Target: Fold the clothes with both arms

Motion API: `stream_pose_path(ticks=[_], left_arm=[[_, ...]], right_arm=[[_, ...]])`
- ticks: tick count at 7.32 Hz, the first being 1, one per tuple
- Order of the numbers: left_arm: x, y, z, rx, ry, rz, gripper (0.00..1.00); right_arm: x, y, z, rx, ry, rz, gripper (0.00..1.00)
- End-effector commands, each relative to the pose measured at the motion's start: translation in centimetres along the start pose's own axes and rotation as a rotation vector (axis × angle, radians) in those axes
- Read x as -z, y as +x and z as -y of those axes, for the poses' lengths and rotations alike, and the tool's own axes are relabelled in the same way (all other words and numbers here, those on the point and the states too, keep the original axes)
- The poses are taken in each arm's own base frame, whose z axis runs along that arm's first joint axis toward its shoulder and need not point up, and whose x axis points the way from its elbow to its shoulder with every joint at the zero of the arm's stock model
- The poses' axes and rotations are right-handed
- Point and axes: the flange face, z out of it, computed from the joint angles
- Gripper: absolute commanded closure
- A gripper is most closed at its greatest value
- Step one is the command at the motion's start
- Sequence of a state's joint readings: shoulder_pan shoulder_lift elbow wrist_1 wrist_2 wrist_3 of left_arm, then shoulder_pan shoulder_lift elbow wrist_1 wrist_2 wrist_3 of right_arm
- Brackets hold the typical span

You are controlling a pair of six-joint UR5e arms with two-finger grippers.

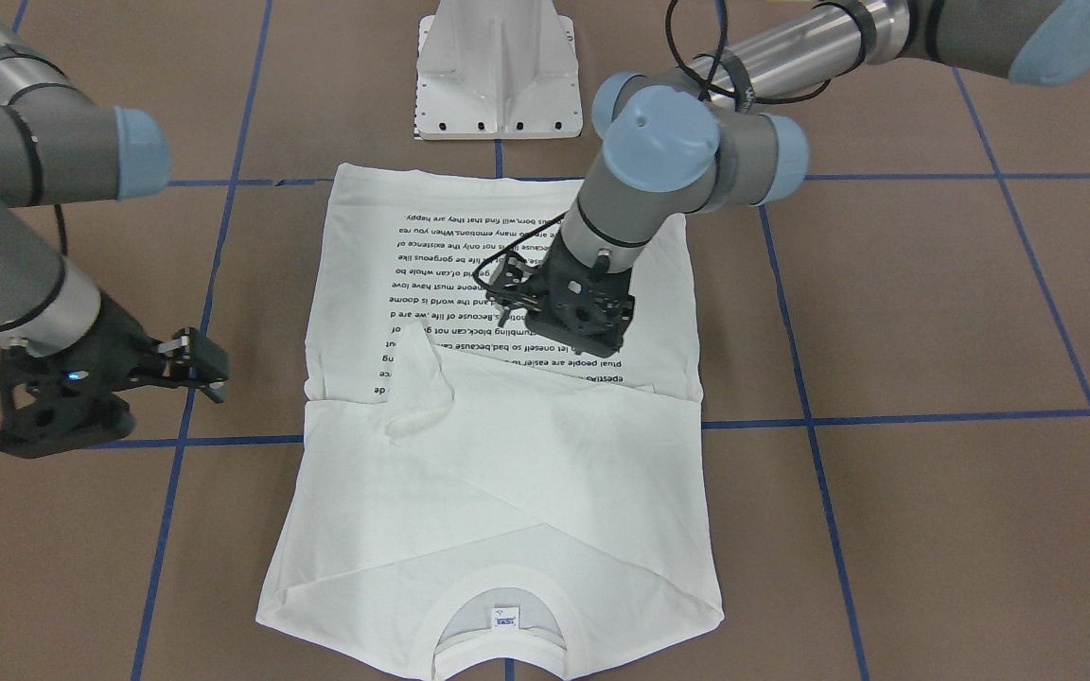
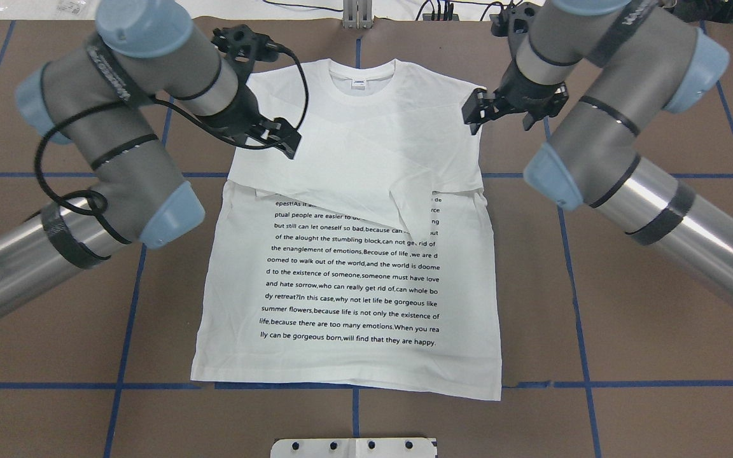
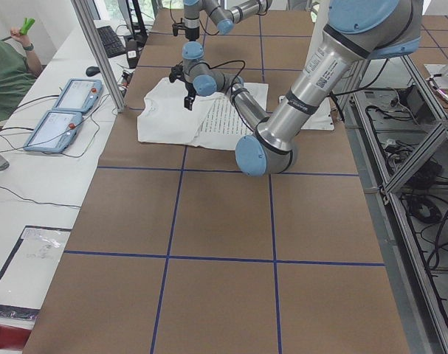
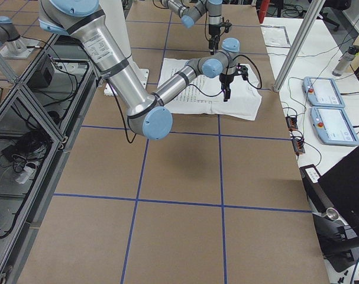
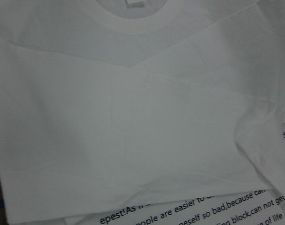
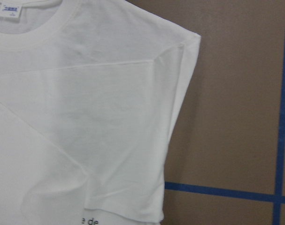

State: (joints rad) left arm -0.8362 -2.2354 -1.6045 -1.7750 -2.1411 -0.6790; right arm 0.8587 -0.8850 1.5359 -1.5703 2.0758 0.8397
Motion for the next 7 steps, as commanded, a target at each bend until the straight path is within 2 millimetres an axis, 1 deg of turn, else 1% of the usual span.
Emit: stream_pose_path(ticks=[1, 2, 3, 4, 5, 7], left_arm=[[3.6, -7.8, -0.5, -0.097, -0.004, 0.009, 0.0], [4.0, -8.1, -1.3, -0.105, -0.01, -0.008, 0.0], [4.1, -8.0, -1.5, -0.108, -0.009, -0.01, 0.0], [4.4, -7.8, -1.6, -0.108, -0.006, -0.012, 0.0], [4.4, -7.9, -1.7, -0.105, -0.006, -0.012, 0.0], [4.3, -7.9, -1.7, -0.104, -0.007, -0.011, 0.0]], right_arm=[[-3.7, -10.4, -0.6, -0.067, 0.019, -0.057, 0.03], [-5.2, -13.0, -1.2, -0.063, 0.027, -0.087, 0.06], [-7.0, -15.1, -1.7, -0.065, 0.037, -0.128, 0.06], [-8.3, -16.4, -2.2, -0.064, 0.025, -0.182, 0.06], [-9.0, -17.1, -3.1, -0.053, 0.03, -0.216, 0.05], [-11.0, -17.3, -4.1, -0.04, 0.028, -0.254, 0.04]])
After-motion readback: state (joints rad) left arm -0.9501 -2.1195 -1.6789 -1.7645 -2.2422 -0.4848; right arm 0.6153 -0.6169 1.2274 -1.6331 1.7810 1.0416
